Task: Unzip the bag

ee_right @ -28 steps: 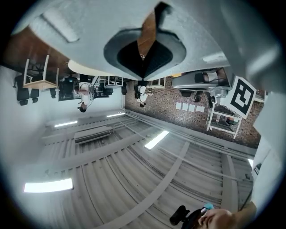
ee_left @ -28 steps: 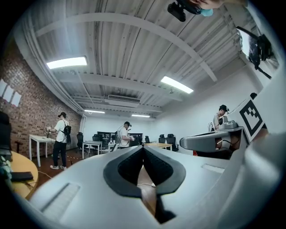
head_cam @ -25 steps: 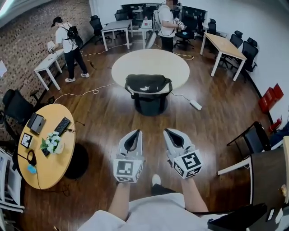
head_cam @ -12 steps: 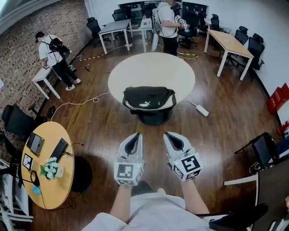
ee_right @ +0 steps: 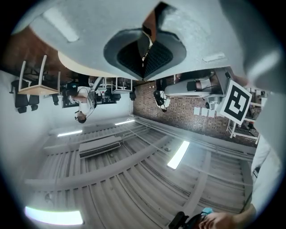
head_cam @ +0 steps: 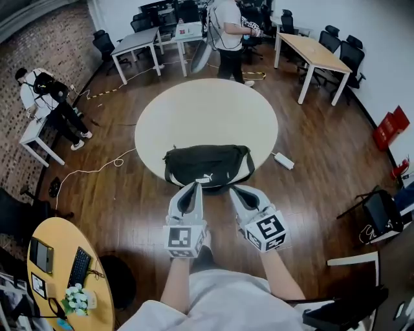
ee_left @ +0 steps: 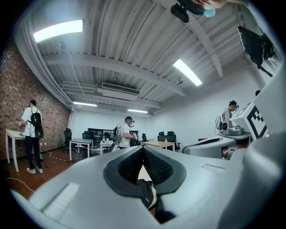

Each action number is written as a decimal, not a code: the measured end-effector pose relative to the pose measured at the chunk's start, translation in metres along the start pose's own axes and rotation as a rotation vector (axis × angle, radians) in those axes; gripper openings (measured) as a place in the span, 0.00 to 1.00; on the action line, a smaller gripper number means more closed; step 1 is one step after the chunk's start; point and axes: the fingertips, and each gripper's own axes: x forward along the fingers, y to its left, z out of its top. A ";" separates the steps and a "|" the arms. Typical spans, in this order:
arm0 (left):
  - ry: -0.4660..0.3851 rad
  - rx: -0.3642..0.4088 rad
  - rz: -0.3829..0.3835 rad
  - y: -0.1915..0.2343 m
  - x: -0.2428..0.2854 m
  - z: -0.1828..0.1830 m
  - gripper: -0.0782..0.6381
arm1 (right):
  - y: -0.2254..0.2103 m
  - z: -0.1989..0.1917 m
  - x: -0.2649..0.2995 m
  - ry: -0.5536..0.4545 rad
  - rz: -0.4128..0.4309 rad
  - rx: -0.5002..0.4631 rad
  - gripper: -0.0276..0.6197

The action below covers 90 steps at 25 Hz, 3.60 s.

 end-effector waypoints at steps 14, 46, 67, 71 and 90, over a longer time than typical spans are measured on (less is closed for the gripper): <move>0.188 -0.045 -0.186 0.097 0.153 -0.075 0.13 | -0.114 -0.053 0.143 0.206 -0.215 0.066 0.03; 0.661 -0.058 -0.121 0.083 0.207 -0.312 0.15 | -0.221 -0.324 0.223 0.669 -0.259 0.235 0.37; 0.812 0.321 -0.211 0.081 0.226 -0.372 0.33 | -0.215 -0.334 0.231 0.677 -0.226 0.286 0.25; 0.817 0.437 -0.234 0.080 0.224 -0.379 0.31 | -0.212 -0.335 0.230 0.679 -0.234 0.286 0.25; 0.799 0.329 -0.233 0.099 0.208 -0.364 0.18 | -0.215 -0.335 0.230 0.692 -0.263 0.299 0.23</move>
